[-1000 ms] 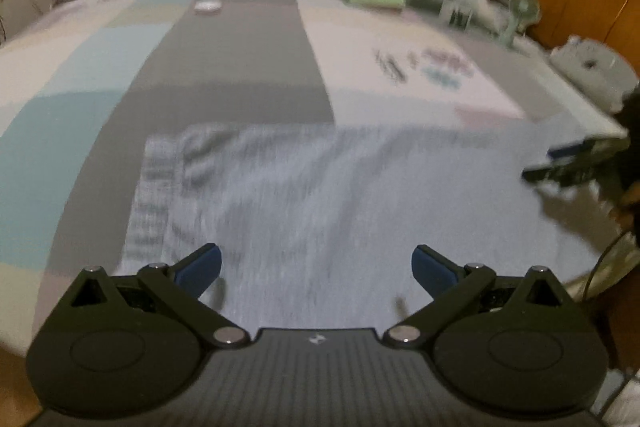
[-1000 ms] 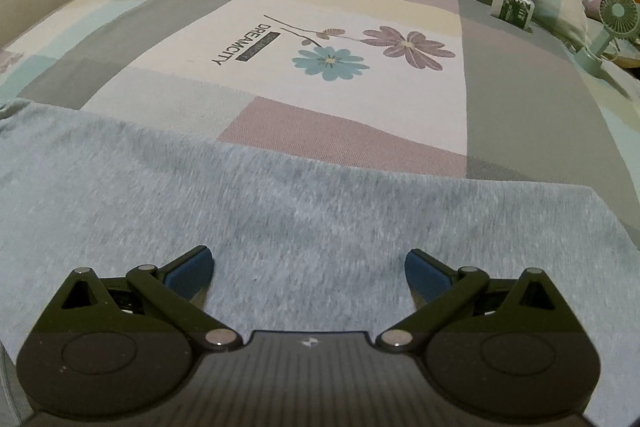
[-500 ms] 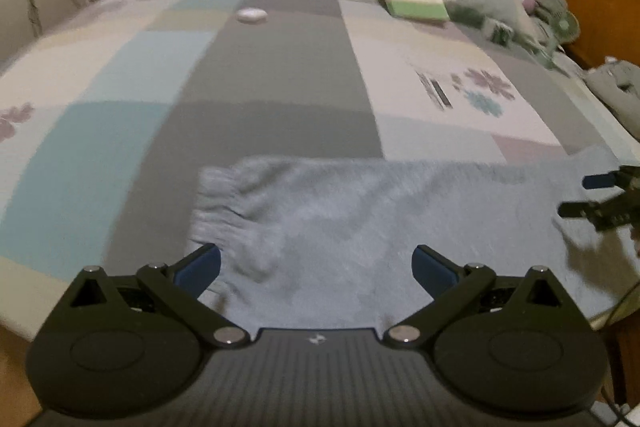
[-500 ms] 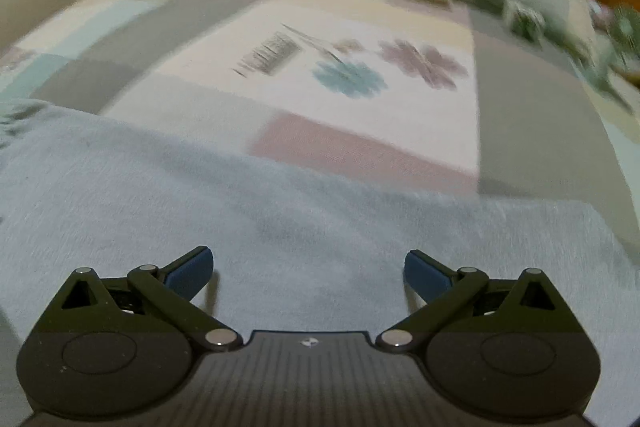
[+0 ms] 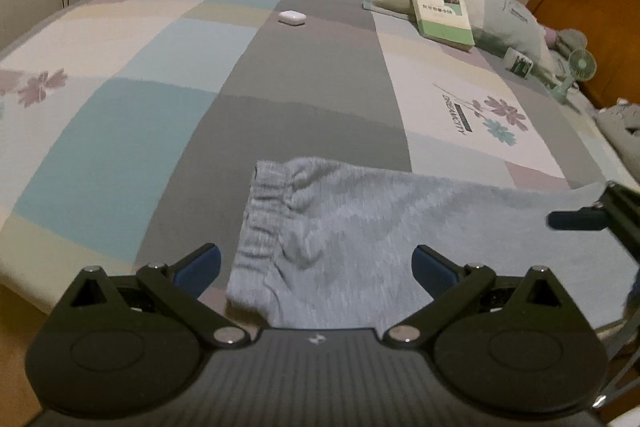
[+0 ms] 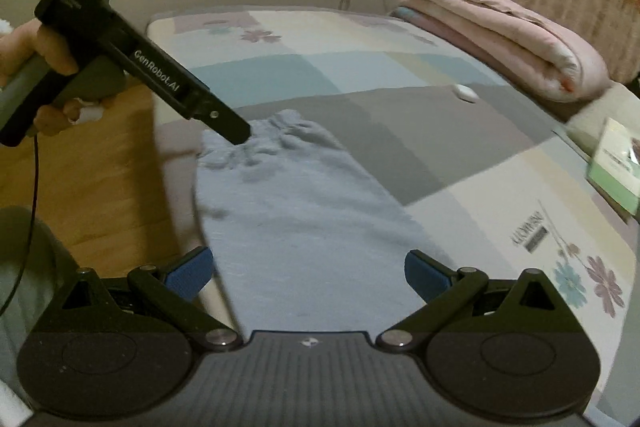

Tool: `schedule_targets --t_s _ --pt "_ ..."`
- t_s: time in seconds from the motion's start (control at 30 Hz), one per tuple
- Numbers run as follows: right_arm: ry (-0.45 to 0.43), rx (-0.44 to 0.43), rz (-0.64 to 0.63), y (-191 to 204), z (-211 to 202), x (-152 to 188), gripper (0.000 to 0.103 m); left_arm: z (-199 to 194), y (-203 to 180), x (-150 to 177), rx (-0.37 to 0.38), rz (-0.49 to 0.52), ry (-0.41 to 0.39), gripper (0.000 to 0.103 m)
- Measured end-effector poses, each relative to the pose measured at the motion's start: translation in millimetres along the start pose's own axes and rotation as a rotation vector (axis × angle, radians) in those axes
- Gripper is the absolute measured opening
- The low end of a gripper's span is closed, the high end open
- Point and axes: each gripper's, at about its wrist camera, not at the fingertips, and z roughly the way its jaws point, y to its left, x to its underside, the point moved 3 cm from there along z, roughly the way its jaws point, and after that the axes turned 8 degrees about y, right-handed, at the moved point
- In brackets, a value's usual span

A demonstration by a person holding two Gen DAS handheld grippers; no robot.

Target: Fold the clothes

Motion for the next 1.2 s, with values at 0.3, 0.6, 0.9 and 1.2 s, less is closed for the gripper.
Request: schedule_targets --t_s 0.3,0.6,0.9,1.2 --pt "0.037 -0.032 -0.053 20 24 -7 0.103 -5 18 25 0.127 -0.135 -0.026 0.101" --pt "0.045 -0.043 -0.177 54 43 -22 0.071 0 36 27 0.214 -0.265 -0.025 0.101" --pt "0.047 -0.042 -0.342 92 68 -38 0.046 13 53 23 0.3 -0.358 0.001 0.101" --pt "0.047 0.04 -0.436 103 89 -39 0.014 20 60 34 0.404 -0.431 0.016 0.101"
